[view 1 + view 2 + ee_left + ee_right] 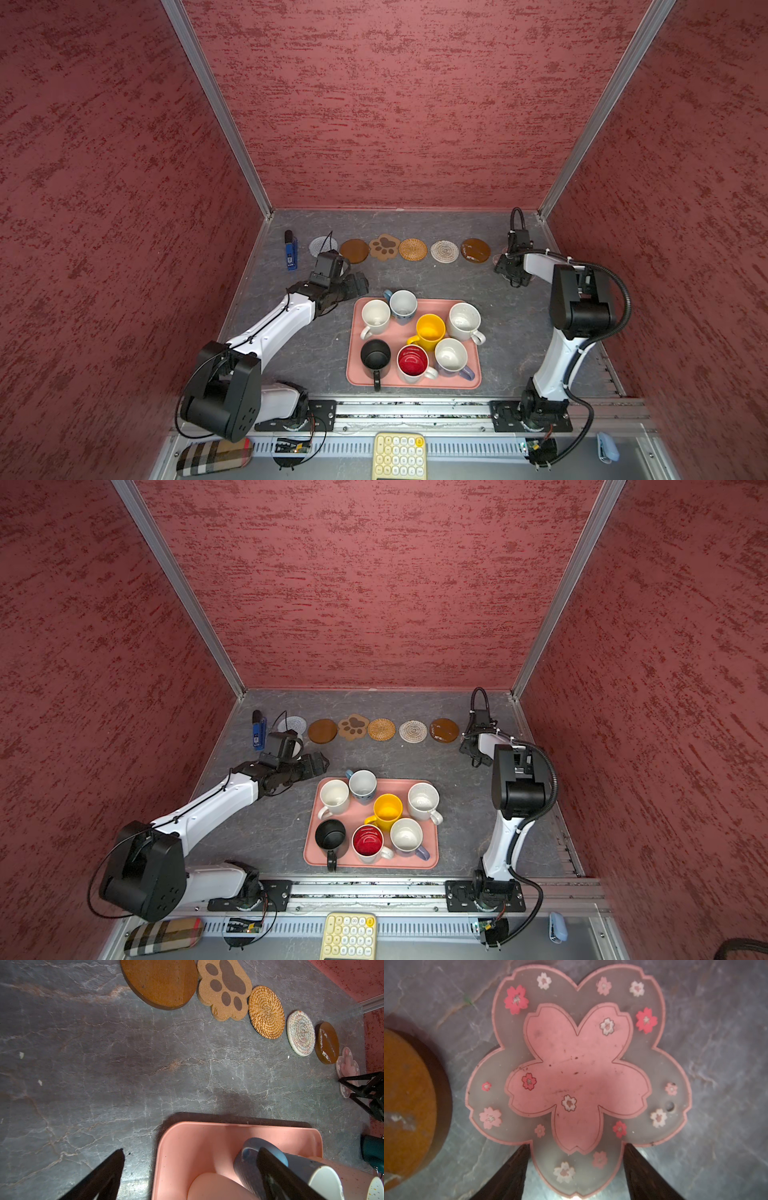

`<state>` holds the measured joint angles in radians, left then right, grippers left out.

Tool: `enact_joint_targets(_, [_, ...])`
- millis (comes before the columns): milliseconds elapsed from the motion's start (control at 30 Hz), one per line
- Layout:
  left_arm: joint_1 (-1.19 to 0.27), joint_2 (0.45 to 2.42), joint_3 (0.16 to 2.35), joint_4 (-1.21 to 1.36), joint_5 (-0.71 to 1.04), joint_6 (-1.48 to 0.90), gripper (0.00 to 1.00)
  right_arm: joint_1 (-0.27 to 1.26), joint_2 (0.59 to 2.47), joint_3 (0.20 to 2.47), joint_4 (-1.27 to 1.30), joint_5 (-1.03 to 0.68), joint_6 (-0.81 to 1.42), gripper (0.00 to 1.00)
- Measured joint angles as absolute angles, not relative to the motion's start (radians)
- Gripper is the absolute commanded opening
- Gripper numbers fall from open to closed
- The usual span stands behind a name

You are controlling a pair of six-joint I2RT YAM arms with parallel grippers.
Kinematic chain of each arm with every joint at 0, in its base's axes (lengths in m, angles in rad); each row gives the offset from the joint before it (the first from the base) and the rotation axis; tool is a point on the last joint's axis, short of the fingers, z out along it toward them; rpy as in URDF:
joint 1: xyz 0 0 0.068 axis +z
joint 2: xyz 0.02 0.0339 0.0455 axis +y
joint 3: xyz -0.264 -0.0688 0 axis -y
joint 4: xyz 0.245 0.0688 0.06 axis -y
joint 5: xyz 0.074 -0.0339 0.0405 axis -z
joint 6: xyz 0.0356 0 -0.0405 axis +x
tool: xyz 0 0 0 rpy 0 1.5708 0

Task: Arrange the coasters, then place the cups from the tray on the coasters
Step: 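Raise the right gripper off the pink flower coaster and draw it back toward the tray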

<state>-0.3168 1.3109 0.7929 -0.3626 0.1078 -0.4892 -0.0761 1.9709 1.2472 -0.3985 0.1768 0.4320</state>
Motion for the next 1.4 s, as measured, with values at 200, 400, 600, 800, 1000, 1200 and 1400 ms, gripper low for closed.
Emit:
enact_joint_targets(200, [-0.314,1.311,0.786,-0.357,0.108,-0.489,1.00,-0.084,2.025,1.328,-0.418,0.175,0.403,0.72])
enact_joint_targets(400, [-0.312,1.324,0.785,-0.351,0.110,-0.489,1.00,-0.106,2.076,1.408,-0.438,0.163,0.396,0.72])
enact_joint_targets(600, [-0.304,1.324,0.785,-0.343,0.113,-0.489,1.00,-0.111,2.100,1.452,-0.459,0.157,0.389,0.71])
enact_joint_targets(800, [-0.291,1.335,0.785,-0.343,0.113,-0.489,1.00,-0.113,2.082,1.452,-0.469,0.128,0.385,0.61])
enact_joint_targets(1000, [-0.272,1.339,0.785,-0.348,0.123,-0.489,1.00,-0.108,1.864,1.338,-0.462,0.044,0.380,0.58])
enact_joint_targets(1200, [-0.272,1.304,0.758,-0.381,0.131,-0.493,0.97,-0.067,1.626,1.174,-0.409,-0.028,0.376,0.58])
enact_joint_targets(1400, [-0.276,1.222,0.718,-0.456,0.122,-0.493,0.94,0.004,1.476,0.942,-0.384,-0.070,0.387,0.56])
